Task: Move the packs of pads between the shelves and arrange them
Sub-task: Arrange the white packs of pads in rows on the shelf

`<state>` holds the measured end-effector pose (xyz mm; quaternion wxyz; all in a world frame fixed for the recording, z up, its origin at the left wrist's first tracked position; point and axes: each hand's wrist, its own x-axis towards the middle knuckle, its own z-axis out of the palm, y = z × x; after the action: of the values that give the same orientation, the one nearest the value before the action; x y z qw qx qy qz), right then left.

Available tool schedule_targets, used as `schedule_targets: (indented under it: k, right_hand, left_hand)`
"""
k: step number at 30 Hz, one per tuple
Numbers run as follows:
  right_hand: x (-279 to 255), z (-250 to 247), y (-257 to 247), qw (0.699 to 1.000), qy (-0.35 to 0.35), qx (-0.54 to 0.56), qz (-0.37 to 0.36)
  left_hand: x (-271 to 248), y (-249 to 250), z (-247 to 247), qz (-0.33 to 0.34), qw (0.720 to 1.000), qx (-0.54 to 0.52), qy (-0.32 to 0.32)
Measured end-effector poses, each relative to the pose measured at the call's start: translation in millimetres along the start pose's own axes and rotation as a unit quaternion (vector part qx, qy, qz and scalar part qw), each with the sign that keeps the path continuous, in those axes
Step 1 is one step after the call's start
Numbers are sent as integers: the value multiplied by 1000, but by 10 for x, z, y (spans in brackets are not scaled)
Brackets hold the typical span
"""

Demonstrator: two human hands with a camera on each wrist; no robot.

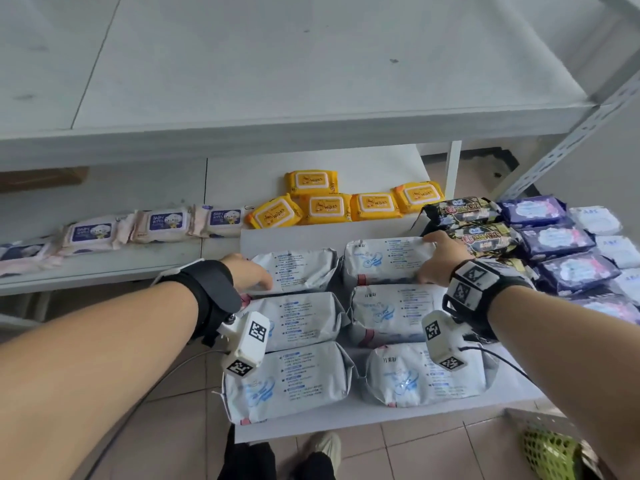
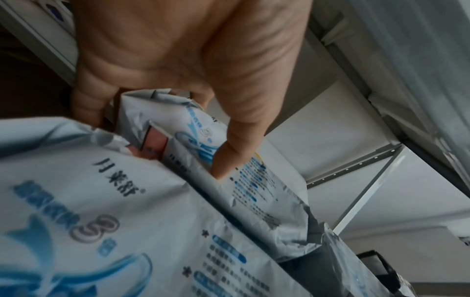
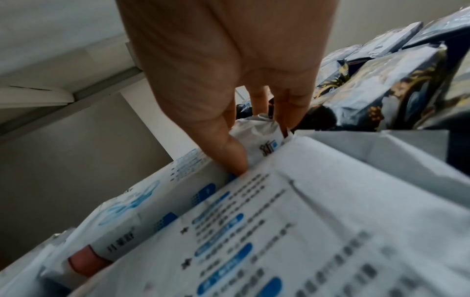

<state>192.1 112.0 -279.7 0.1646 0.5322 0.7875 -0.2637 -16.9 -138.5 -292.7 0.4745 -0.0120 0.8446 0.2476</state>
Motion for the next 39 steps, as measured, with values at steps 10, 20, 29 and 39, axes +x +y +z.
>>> schedule_targets:
  k: [10,20,29,39]
  right_hand:
    - [91,23,-111,997,-4,-77,3]
    - [166,-21,-237,973,20,-220,-60]
    - [190,-22,-372,978,-14,-186,-88]
    - [278,141,-485,979,-79,-126,-139]
  left_hand:
    - [76,73,-180,20,999,47,-12]
    - [342,15,-376,54,994,91,6]
    - [511,14,-545,122,986,104,44]
    - [684,-19,-823,137,985,95,47]
